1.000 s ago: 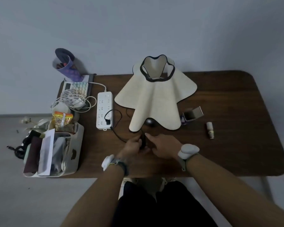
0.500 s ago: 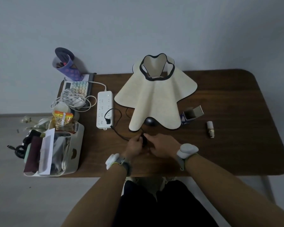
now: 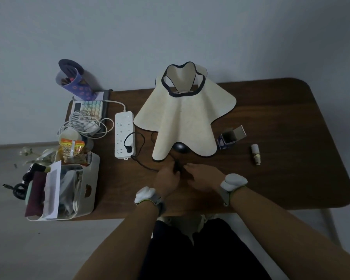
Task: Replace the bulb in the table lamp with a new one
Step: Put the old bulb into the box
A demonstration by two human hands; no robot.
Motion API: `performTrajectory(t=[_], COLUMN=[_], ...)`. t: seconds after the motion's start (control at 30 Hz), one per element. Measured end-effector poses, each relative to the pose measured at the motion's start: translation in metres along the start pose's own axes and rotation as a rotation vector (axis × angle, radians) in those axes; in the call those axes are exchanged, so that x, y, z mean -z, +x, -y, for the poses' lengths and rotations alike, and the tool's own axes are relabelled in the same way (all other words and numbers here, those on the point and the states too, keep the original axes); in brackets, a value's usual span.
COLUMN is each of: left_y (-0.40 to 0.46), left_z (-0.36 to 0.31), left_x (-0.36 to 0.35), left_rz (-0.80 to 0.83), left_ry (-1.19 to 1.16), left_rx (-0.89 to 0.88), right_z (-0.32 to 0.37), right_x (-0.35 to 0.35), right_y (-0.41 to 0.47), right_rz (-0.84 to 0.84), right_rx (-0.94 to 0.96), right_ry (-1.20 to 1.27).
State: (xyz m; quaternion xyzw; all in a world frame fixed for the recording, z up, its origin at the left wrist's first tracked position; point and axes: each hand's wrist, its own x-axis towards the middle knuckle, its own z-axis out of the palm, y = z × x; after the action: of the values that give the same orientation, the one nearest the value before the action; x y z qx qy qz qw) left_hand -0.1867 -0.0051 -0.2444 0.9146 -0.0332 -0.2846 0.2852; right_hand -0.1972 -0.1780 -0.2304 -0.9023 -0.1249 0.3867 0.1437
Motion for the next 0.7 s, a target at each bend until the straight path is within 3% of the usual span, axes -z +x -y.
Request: performTrajectory(t=[0.23, 0.4, 0.53, 0.7], left_y=[0.006, 0.01, 0.017, 0.033], left_z=[-0.02, -0.051, -0.082, -0.121], left_x=[-0.019, -0.041, -0.059, -0.08], left_rz=[-0.051, 0.122, 0.126, 0.102], left_ry=[0.061, 0.094, 0.073, 0.038], left_rx=[-0.114, -0.211, -0.255, -0.193], right_z=[-0.035, -0.077, -0.107, -0.135], right_x=[0.004, 0.001, 0.001, 0.004], right_y=[-0.02, -0.045, -0.069, -0.089], right_rz=[-0.079, -0.135, -0.251, -0.4], right_rx=[-0.135, -0.231, -0.302, -0.381], right_ry=[-0.027, 0.011, 0.039, 0.068])
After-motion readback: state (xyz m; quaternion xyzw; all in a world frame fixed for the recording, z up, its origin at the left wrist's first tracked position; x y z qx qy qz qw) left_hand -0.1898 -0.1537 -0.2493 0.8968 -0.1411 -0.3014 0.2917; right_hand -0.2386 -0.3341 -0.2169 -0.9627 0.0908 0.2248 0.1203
